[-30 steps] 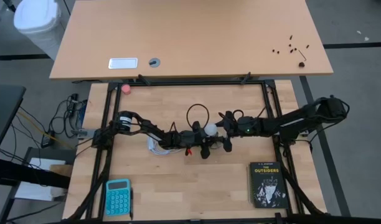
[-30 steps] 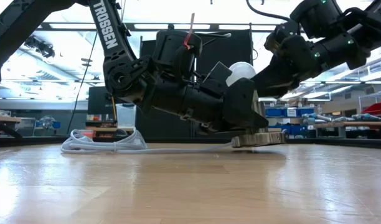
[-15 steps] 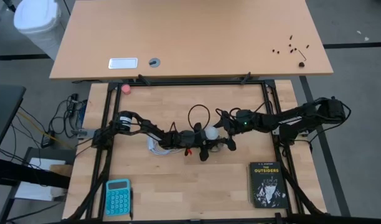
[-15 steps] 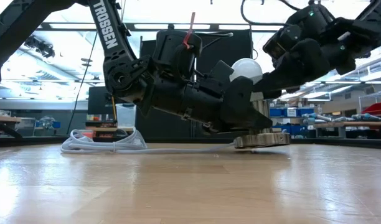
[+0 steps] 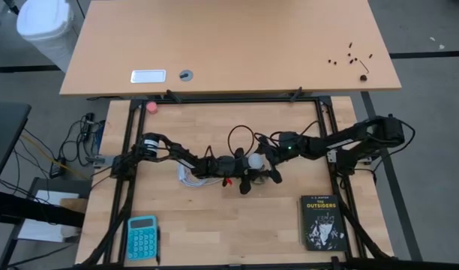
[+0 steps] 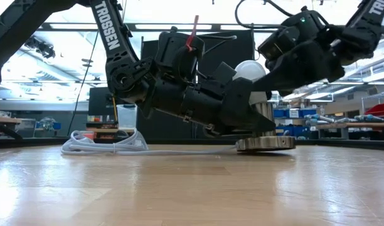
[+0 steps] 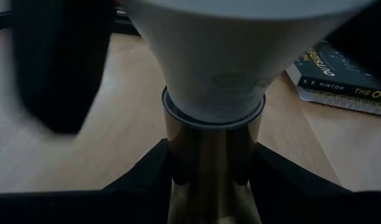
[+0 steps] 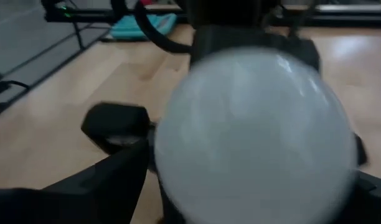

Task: Screw lightbulb
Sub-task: Insert the white lightbulb into the silver lamp

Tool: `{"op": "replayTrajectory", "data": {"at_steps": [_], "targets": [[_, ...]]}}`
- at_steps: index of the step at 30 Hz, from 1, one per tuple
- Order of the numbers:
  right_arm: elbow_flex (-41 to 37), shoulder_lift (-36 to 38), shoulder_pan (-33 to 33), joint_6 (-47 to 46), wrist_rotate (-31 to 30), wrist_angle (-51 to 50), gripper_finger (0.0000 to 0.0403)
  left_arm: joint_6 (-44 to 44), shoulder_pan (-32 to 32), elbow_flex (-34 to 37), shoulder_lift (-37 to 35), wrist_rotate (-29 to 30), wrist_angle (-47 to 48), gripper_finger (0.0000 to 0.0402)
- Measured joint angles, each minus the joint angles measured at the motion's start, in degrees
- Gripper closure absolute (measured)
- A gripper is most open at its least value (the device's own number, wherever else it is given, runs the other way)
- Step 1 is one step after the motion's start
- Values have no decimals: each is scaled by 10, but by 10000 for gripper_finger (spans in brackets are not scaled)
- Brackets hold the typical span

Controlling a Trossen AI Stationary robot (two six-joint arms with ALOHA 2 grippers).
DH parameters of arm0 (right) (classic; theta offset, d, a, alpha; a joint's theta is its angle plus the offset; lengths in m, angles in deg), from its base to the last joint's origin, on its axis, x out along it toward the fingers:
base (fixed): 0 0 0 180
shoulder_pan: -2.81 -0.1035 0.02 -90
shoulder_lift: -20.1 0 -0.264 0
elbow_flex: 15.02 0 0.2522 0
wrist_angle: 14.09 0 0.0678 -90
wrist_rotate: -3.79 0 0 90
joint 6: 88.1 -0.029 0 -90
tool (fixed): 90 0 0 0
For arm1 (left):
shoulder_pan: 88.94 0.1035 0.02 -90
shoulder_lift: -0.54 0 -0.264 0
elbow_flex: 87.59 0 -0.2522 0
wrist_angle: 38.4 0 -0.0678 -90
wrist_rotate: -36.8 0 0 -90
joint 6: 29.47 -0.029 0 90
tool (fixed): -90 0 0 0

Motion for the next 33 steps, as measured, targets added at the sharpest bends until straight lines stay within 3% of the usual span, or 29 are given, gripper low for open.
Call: {"op": "replayTrajectory", "data": {"at_steps": [7, 14, 33], "targets": [[19, -18, 3, 25, 17, -3, 28, 0, 0, 0, 0, -8, 1, 231], [19, -18, 6, 64, 41, 2, 35, 0, 0, 0, 0, -9, 4, 231], [19, -18, 16, 68, 53, 10, 149, 1, 1, 0, 0, -9, 6, 231]]}}
